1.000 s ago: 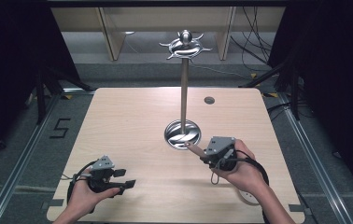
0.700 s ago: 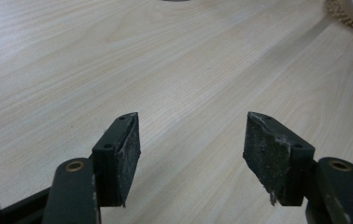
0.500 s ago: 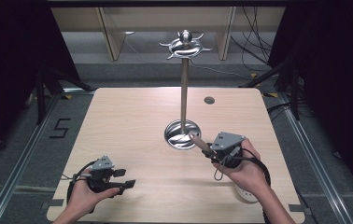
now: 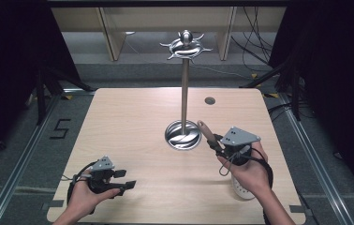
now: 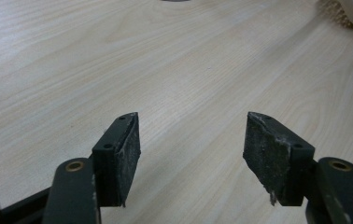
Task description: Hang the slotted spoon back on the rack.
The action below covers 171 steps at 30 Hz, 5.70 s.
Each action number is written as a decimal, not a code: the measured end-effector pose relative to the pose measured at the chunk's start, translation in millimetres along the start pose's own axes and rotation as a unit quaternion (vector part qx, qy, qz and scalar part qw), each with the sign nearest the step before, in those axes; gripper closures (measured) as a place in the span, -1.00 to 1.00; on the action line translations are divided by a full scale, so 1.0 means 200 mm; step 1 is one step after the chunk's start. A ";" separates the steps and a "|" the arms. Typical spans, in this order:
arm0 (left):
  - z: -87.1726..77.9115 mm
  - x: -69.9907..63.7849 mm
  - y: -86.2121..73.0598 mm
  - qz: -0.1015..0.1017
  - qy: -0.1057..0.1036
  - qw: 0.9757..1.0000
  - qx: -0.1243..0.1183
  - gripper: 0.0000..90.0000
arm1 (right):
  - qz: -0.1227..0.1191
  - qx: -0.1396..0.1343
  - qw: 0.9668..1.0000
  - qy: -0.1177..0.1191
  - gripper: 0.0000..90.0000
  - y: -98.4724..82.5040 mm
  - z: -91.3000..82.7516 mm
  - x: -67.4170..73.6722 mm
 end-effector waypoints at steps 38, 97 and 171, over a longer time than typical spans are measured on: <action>0.00 0.00 0.00 -0.002 0.000 1.000 -0.001 -0.21 | 0.051 -0.098 0.991 -0.074 0.57 0.05 -0.11 -0.05; -0.01 0.01 0.01 -0.003 -0.002 1.000 -0.008 -0.21 | 0.091 -0.150 0.978 -0.110 0.57 0.43 -0.04 -0.13; -0.01 0.00 0.01 -0.004 -0.006 1.000 -0.009 -0.21 | 0.123 -0.121 0.976 -0.130 0.56 0.64 0.11 -0.28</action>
Point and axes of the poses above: each handheld gripper's, and its own axes: z roughly forward along the jaws, y roughly out of its top, x roughly to its left, the point moved 1 cm from there along z, roughly forward along the jaws, and after that the axes turned 15 degrees about -z, right-handed, at the moved point
